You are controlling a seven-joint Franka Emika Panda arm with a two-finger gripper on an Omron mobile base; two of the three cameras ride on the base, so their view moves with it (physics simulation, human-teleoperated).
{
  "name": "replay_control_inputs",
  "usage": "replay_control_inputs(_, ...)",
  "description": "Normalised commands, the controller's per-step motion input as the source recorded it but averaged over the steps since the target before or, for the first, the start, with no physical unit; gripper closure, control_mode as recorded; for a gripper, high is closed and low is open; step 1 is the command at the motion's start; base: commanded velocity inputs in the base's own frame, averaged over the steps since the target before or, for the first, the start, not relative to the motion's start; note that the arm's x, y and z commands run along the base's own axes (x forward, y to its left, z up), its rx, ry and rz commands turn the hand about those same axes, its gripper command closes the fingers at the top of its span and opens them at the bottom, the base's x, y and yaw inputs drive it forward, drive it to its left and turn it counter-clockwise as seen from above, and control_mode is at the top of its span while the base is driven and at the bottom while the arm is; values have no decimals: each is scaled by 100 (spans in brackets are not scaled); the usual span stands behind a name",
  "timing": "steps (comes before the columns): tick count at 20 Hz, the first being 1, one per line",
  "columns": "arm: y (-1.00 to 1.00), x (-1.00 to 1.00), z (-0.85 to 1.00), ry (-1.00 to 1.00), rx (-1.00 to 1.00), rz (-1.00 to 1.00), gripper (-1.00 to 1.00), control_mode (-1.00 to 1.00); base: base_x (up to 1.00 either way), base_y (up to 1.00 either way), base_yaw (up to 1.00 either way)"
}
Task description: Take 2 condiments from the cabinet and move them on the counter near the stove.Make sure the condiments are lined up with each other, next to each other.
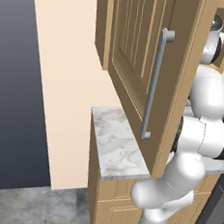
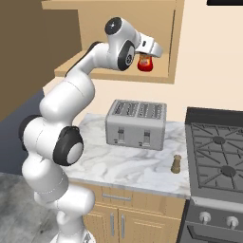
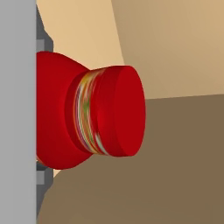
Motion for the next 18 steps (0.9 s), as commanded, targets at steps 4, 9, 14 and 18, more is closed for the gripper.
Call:
replay_control_inputs(4,0,0,-6,0,0,0,100,-100,0,0,0)
replay_control_inputs(9,0,0,-1,0,0,0,100,-100,0,0,0)
replay_control_inputs(14,0,-27,0,-1,0,0,100,-100,0,0,0)
replay_control_inputs(18,-11,-86,0,-12,0,0,100,-100,0,0,0)
